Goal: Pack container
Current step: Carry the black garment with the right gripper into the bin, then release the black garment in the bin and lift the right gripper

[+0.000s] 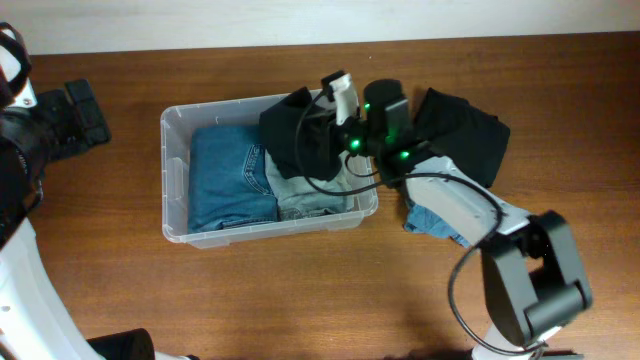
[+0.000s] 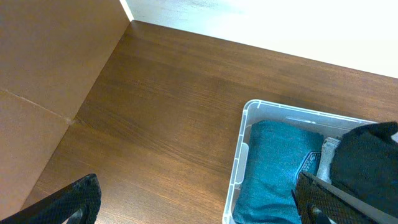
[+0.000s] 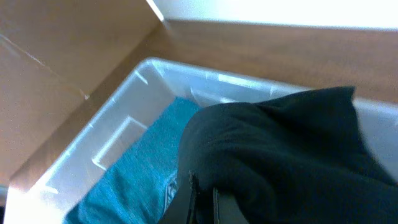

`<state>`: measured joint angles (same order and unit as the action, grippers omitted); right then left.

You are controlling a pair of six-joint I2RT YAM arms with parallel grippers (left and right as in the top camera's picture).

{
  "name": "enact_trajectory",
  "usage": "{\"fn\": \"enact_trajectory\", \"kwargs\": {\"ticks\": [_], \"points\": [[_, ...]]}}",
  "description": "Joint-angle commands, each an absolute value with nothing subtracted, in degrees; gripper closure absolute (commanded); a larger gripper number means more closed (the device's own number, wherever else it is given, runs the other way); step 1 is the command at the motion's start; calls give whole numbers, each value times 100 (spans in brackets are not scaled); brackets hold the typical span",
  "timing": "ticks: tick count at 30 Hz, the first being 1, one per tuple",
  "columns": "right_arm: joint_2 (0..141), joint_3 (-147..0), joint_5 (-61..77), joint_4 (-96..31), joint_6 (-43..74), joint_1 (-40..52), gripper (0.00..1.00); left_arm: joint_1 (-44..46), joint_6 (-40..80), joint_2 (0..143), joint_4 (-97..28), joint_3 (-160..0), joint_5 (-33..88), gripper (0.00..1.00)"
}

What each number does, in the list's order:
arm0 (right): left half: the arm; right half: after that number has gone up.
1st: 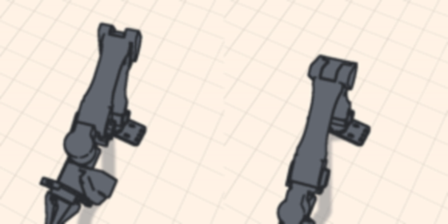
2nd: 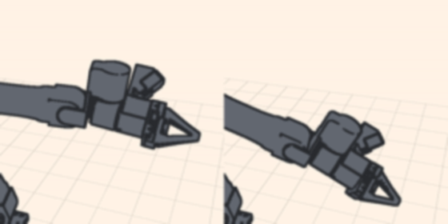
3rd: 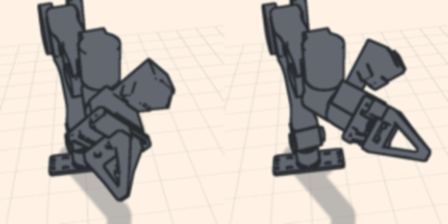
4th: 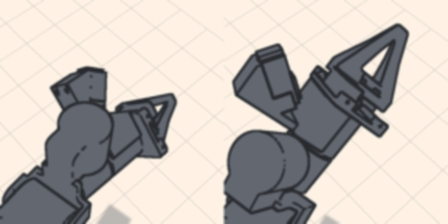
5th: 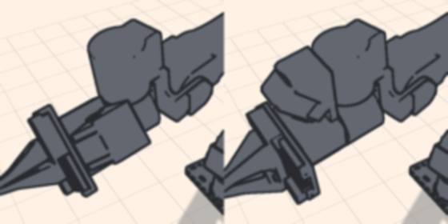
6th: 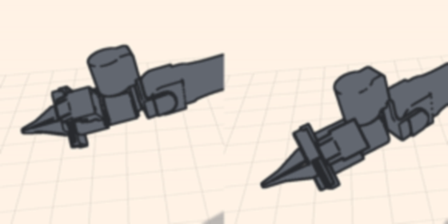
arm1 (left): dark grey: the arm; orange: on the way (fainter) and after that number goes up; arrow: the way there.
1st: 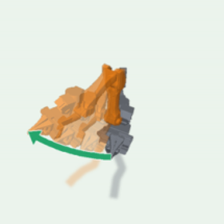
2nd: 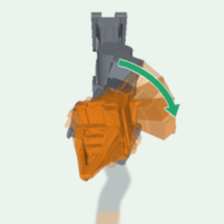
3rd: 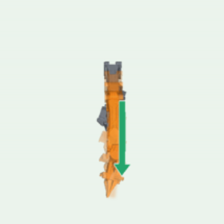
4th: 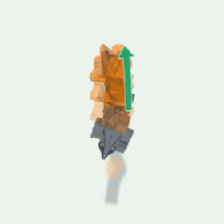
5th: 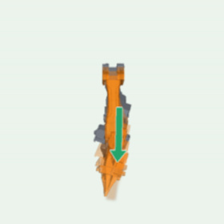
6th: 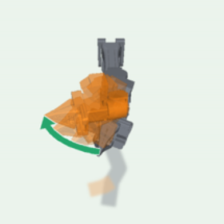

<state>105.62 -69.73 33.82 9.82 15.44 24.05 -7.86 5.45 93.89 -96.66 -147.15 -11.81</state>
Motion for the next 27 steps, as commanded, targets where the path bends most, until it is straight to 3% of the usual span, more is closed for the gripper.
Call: {"fn": "enact_trajectory", "kwargs": {"ticks": [1, 7, 15, 16, 17, 27], "points": [[10667, -7041, 3354, 987, 1437, 2762, 96, -805, 576, 9325, -9666, -14720, -1160, 1], [10659, -7043, 4206, 1170, 1879, 3450, 96, -805, 578, 9325, -9666, -14720, -1162, 1], [10661, -7041, 4289, 681, 1890, 4141, 94, -805, 578, 9325, -9666, -14720, -1162, 1], [10661, -7041, 4289, 661, 1890, 4160, 75, -805, 578, 9325, -9666, -14720, -1160, 1], [10661, -7041, 4289, 663, 1890, 4160, 44, -805, 576, 9325, -9666, -14720, -1160, 1], [10372, -7041, 4311, -178, 1144, 3848, 40, -805, 578, 9325, -9666, -14720, -1162, 1]]}}
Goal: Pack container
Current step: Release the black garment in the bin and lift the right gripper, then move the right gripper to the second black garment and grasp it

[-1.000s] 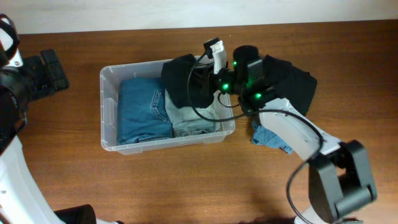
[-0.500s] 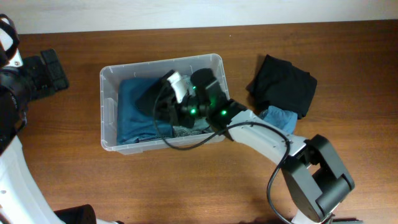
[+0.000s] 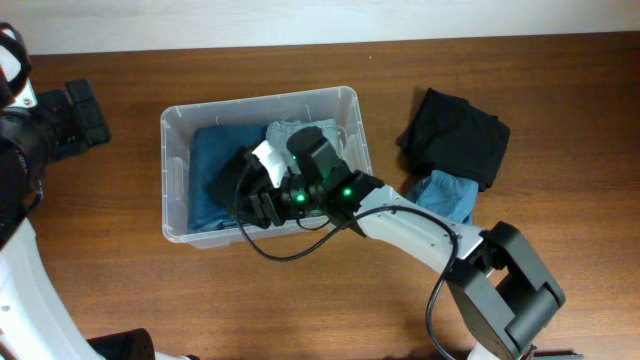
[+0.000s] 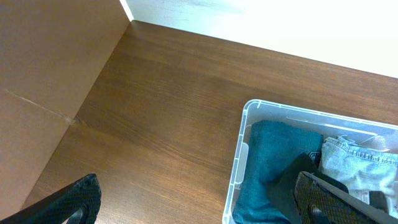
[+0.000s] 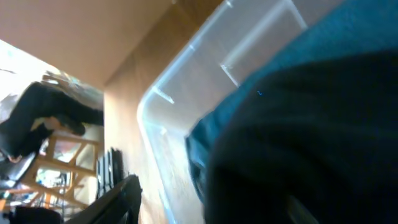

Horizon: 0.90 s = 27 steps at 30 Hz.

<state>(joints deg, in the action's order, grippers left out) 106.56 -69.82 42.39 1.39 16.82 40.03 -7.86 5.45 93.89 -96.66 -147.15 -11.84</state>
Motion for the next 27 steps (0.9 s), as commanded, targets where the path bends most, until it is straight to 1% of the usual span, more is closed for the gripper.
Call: {"fn": "enact_trajectory", "kwargs": {"ticks": [1, 3, 4, 6, 7, 8, 9, 10, 11, 13, 15, 17, 19, 20, 21, 23, 24, 26, 27], "points": [[10245, -7041, 4300, -410, 882, 3813, 40, -805, 578, 9325, -9666, -14720, -1160, 1], [9961, -7043, 4117, -821, 438, 3739, 40, -805, 578, 9325, -9666, -14720, -1160, 1], [9684, -7043, 3756, -1081, 185, 3671, 40, -805, 576, 9325, -9666, -14720, -1162, 1], [9382, -7043, 3439, -1234, 84, 3612, 41, -805, 578, 9325, -9666, -14720, -1162, 1], [9223, -7043, 3269, -1262, 84, 3577, 51, -805, 578, 9325, -9666, -14720, -1162, 1], [9146, -7043, 3203, -1251, 84, 3555, 67, -805, 576, 9325, -9666, -14720, -1162, 1], [9070, -7043, 3140, -1190, 91, 3553, 82, -805, 578, 9325, -9666, -14720, -1160, 0], [9045, -7043, 3135, -1107, 91, 3555, 91, -805, 578, 9325, -9666, -14720, -1160, 1], [9045, -7043, 3037, -1096, 91, 3546, 96, -805, 578, 9325, -9668, -14720, -1162, 1], [9032, -7043, 2698, -1135, 386, 3374, 96, -805, 578, 9325, -9666, -14720, -1162, 1], [8995, -7043, 2432, -1135, 878, 2947, 96, -805, 578, 9325, -9668, -14720, -1160, 1], [8925, -7046, 2418, -1140, 1323, 2370, 96, -805, 576, 9325, -9666, -14720, -1160, 1], [8807, -7046, 2840, -1179, 1887, 1258, 95, -805, 578, 9325, -9666, -14720, -1160, 1], [8803, -7046, 3009, -1194, 1942, 954, 95, -805, 576, 9325, -9666, -14720, -1162, 1], [8803, -7046, 3308, -1269, 2073, 375, 93, -805, 578, 9325, -9666, -14720, -1160, 1], [8855, -7046, 3542, -1533, 2171, -596, 75, -805, 578, 9325, -9666, -14720, -1160, 1], [8901, -7046, 3531, -1719, 2147, -1063, 59, -805, 578, 9325, -9666, -14720, -1160, 1], [9124, -7043, 3531, -1970, 1946, -1990, 32, -805, 578, 9325, -9666, -14720, -1160, 1], [9367, -7041, 3533, -2038, 1763, -2547, 22, -805, 576, 9325, -9666, -14720, -1162, 1]]}}
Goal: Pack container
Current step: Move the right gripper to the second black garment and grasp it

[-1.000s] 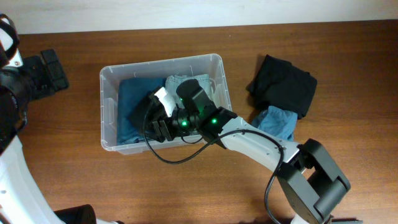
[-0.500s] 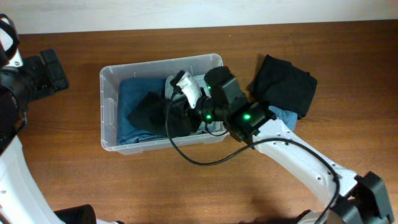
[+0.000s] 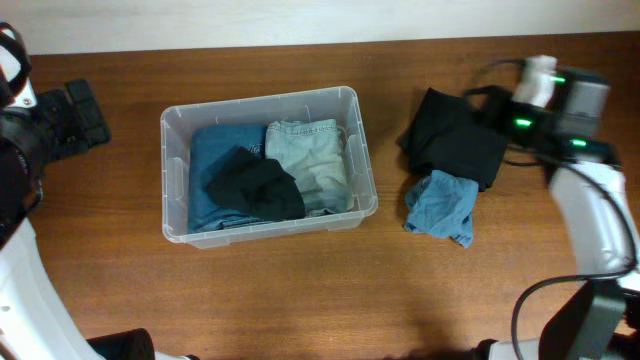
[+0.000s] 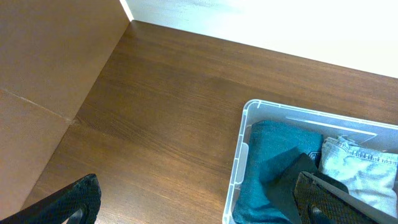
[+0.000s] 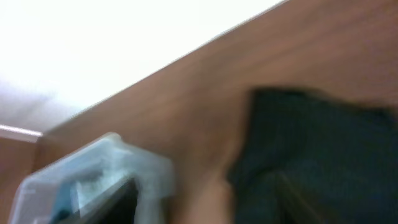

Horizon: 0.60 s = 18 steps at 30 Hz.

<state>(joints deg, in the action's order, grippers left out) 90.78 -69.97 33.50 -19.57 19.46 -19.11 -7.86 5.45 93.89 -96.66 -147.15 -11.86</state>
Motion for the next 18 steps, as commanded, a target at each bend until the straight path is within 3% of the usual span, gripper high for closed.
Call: {"fn": "enact_trajectory", "kwargs": {"ticks": [1, 7, 18], "points": [[9579, -7041, 3542, -2084, 1739, -2867, 19, -805, 576, 9325, -9666, -14720, -1160, 1], [10634, -7041, 3944, -2231, 1522, -3415, 14, -805, 578, 9325, -9666, -14720, -1160, 1], [11771, -7041, 4296, -1944, 1494, -2790, 14, -805, 578, 9325, -9666, -14720, -1160, 1]]}}
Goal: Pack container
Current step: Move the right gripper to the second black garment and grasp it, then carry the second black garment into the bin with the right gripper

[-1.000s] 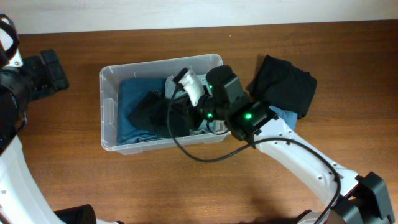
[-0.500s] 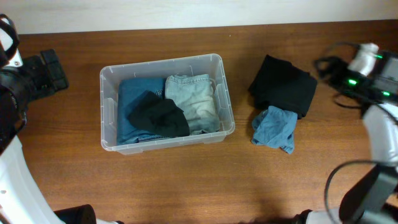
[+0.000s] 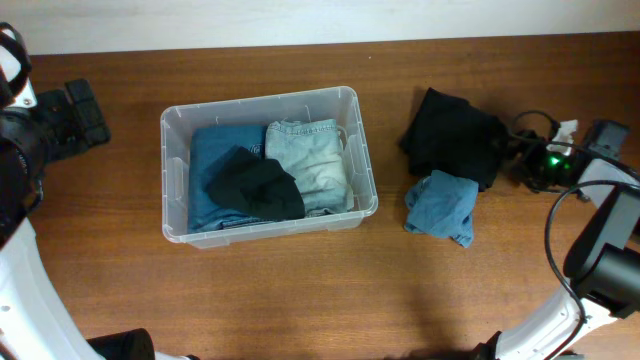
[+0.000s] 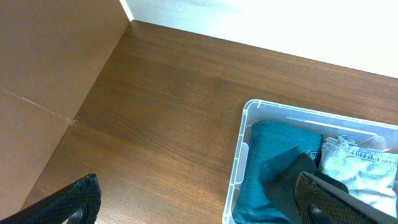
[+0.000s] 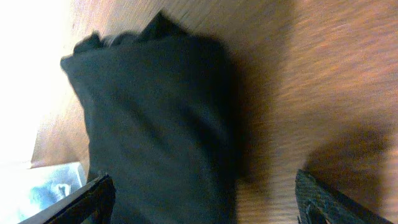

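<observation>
The clear plastic container (image 3: pixel 168 172) holds folded blue jeans (image 3: pixel 212 160), a pale denim piece (image 3: pixel 312 165) and a black garment (image 3: pixel 256 190) lying across them. Right of it on the table lie a folded black garment (image 3: pixel 453 135) and a crumpled blue cloth (image 3: pixel 442 207). My right gripper (image 3: pixel 512 157) sits low at the black garment's right edge, open and facing it; the garment (image 5: pixel 155 118) fills its wrist view between the spread fingertips (image 5: pixel 99 196). My left gripper (image 3: pixel 78 118) stays open at the far left, empty (image 4: pixel 199 208).
The container's near corner (image 4: pixel 244 162) shows in the left wrist view, with brown cardboard (image 4: pixel 50 56) to the left. A pale wall runs along the table's back edge. Bare wood lies in front of the container.
My right gripper was over the back right of the black garment on the table; now it is lower, at that garment's right edge, open toward it. The left arm has not moved.
My right gripper held a black garment over the container's right end. Then it was down inside, with the garment on the jeans. Then the garment lay in the container and the gripper was by the black pile on the table, where it now sits low.
</observation>
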`<state>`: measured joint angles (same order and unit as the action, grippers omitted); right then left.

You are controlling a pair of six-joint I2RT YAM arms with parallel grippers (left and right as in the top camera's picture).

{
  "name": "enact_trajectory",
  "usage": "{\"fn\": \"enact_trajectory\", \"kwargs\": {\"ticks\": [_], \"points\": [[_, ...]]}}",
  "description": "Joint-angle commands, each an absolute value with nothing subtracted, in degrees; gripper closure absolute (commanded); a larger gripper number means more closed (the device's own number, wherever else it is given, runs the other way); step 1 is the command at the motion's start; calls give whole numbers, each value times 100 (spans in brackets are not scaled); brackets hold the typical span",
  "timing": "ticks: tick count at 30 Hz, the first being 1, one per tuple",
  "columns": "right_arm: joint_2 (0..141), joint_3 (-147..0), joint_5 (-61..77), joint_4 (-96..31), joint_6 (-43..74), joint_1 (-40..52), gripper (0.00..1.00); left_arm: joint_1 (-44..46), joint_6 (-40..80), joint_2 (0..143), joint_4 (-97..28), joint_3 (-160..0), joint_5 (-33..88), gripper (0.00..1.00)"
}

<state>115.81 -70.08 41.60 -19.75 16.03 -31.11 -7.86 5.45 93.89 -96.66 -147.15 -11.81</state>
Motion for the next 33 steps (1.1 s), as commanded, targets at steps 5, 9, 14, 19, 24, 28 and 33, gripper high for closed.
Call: {"fn": "enact_trajectory", "kwargs": {"ticks": [5, 9, 14, 19, 24, 28, 33], "points": [[11845, -7041, 4012, -1776, 1483, -2156, 24, -805, 578, 9325, -9666, -14720, -1162, 1], [11834, -7043, 3804, -1776, 1518, -1979, 91, -805, 576, 9325, -9666, -14720, -1160, 1], [11474, -7054, 4823, -1776, 1549, -2027, 96, -805, 576, 9325, -9666, -14720, -1160, 1], [10173, -7253, 6075, -1761, 1546, -1870, 96, -805, 578, 9325, -9666, -14720, -1162, 1], [8816, -7347, 6342, -1127, 1562, -1271, 96, -805, 578, 9325, -9666, -14720, -1162, 1], [8265, -7347, 6348, -355, 2436, -696, 96, -805, 578, 9325, -9666, -14720, -1160, 1], [8173, -7347, 6434, 320, 3055, 143, 96, -805, 576, 9325, -9666, -14720, -1162, 1]]}}
